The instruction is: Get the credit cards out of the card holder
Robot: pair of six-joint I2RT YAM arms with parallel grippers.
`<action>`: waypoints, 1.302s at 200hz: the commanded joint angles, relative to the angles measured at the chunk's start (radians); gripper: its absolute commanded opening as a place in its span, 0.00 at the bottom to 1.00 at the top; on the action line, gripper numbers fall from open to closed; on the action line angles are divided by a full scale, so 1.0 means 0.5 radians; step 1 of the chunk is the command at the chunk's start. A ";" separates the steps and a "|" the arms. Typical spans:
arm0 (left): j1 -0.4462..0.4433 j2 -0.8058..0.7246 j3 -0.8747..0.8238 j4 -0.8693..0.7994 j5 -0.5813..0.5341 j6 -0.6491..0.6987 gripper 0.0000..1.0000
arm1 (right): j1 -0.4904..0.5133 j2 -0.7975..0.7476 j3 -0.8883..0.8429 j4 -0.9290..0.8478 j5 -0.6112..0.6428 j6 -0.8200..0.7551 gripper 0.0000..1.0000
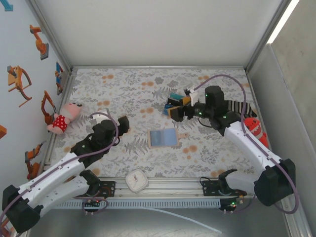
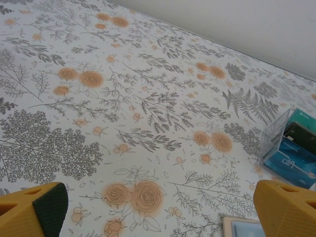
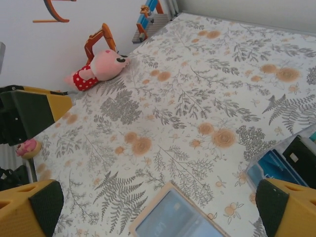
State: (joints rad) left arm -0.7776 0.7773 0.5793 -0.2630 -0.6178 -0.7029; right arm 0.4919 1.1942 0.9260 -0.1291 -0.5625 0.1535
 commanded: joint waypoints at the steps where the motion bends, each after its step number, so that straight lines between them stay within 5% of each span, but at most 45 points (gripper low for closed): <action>1: 0.011 -0.065 -0.022 -0.106 -0.122 -0.039 0.97 | 0.195 -0.017 -0.051 -0.110 0.384 -0.054 0.99; 126: 0.086 -0.281 0.001 -0.362 -0.390 -0.004 0.97 | 0.933 0.531 0.055 -0.533 1.347 0.530 0.95; 203: 0.096 -0.257 0.001 -0.349 -0.410 0.082 0.97 | 1.102 1.055 0.497 -0.815 1.434 0.673 0.72; 260: 0.096 -0.172 0.007 -0.334 -0.418 0.103 0.97 | 1.105 1.247 0.621 -0.868 1.465 0.616 0.69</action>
State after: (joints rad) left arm -0.7361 0.6769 0.5793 -0.4240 -0.8036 -0.6724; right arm 1.0416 1.7855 1.1923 -0.5152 0.1322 0.4633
